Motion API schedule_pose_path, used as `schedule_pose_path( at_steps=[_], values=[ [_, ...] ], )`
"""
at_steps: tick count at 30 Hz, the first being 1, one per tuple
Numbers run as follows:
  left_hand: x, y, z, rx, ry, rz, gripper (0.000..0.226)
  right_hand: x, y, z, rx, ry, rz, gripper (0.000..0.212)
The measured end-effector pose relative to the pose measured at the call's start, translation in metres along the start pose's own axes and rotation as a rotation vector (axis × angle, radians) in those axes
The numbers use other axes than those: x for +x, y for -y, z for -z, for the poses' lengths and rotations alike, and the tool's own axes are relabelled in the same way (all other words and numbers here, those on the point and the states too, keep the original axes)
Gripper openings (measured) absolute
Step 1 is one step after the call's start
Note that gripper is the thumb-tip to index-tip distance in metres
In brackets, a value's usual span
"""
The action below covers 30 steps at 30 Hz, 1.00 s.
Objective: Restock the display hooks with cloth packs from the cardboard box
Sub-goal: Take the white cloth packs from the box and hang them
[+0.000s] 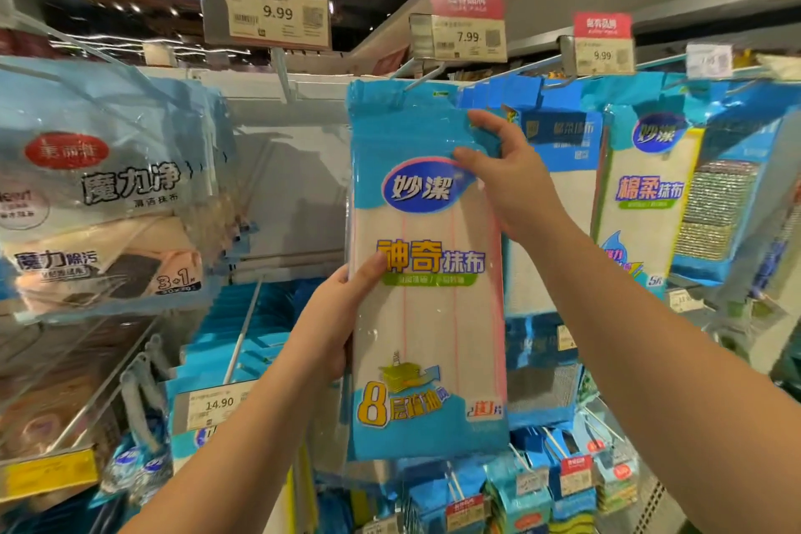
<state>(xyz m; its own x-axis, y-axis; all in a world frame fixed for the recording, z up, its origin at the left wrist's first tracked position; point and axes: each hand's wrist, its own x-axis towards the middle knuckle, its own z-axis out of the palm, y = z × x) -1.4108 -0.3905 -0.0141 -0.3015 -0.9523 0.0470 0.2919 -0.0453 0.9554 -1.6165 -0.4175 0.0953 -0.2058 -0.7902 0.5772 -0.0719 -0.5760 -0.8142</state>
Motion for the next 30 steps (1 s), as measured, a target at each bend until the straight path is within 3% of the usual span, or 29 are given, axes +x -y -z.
schedule_pose_path(
  at_steps=[3, 7, 13, 22, 30],
  values=[
    [-0.002, -0.003, -0.005, -0.036, 0.090, 0.047, 0.080, 0.014, 0.010, 0.005, -0.047, -0.038, 0.018, 0.040],
    [-0.006, -0.006, -0.007, -0.090, 0.151, 0.044, 0.067, 0.033, 0.021, 0.013, -0.016, -0.053, 0.028, 0.048],
    [-0.010, -0.007, -0.011, -0.093, 0.117, 0.045, 0.070, 0.047, 0.028, 0.015, 0.011, -0.060, -0.019, 0.059],
    [-0.019, -0.020, -0.018, -0.120, 0.078, 0.038, 0.067, 0.057, 0.045, 0.007, -0.089, 0.036, -0.032, 0.033],
    [-0.029, -0.026, -0.024, -0.114, 0.092, 0.054, 0.063, 0.063, 0.047, 0.012, -0.023, 0.053, -0.087, 0.033]
  ],
)
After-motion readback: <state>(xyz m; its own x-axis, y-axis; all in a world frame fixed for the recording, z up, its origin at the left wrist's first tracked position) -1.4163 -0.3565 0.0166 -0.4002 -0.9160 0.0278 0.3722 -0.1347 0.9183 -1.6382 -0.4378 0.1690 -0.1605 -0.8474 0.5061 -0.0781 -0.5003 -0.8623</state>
